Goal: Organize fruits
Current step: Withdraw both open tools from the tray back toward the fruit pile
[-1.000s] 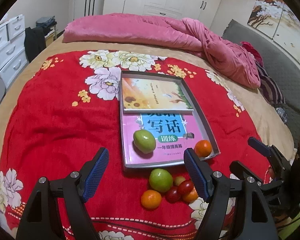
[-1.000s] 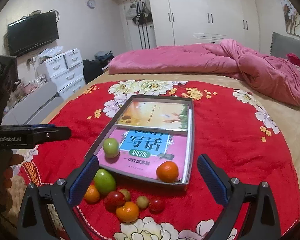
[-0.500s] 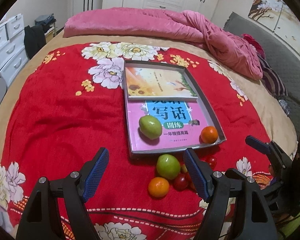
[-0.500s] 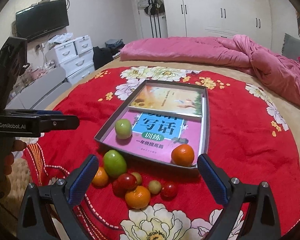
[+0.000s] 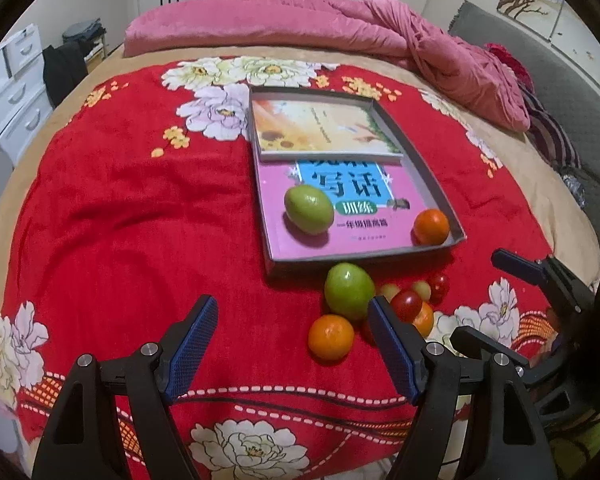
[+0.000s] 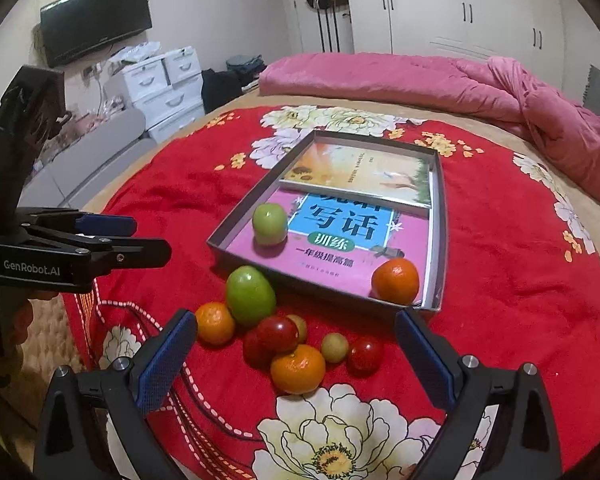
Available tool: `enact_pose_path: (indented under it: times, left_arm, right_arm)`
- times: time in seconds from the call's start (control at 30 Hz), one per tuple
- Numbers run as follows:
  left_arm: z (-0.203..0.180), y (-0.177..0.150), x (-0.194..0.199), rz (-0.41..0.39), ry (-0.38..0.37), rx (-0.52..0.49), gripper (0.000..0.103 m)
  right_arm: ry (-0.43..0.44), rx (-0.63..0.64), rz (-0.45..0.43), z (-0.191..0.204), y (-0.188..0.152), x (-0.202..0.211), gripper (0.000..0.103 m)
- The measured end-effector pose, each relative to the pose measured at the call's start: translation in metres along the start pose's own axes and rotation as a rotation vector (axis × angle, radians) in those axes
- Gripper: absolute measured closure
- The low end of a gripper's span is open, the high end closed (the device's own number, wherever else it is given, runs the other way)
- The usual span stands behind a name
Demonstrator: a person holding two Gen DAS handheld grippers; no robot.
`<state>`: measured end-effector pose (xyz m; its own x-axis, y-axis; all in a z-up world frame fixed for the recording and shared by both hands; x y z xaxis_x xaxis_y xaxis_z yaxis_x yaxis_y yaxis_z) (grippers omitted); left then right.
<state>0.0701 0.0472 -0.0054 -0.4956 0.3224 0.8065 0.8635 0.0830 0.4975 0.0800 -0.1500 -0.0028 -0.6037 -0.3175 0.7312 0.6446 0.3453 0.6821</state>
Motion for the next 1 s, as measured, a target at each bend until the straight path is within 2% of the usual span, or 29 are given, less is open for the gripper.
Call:
enact_pose_path:
  times: [0.5, 1.0]
  left_arm:
    - [-0.008, -0.013, -0.020, 0.082, -0.010, -0.032, 0.025]
    - [-0.010, -0.025, -0.045, 0.148, -0.007, -0.062, 0.025]
  right_arm:
    - [0.000, 0.025, 0.034, 0.004, -0.005, -0.003, 0.003]
    - [-0.048, 0.037, 0.063, -0.001, -0.013, -0.018, 0.003]
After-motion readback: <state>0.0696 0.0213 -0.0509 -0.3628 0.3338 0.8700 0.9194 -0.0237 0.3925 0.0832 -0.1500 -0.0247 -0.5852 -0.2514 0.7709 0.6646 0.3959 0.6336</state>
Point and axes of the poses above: each gripper's, at about its wrist camera, not at the fingertips, and x roughly against the way its jaws point, z to its left, y to its top, the point moved 1 cm from there along -x, roughly the way its jaws point, and after that the axes turned 12 degrees about -y, right-handed, at the moved point
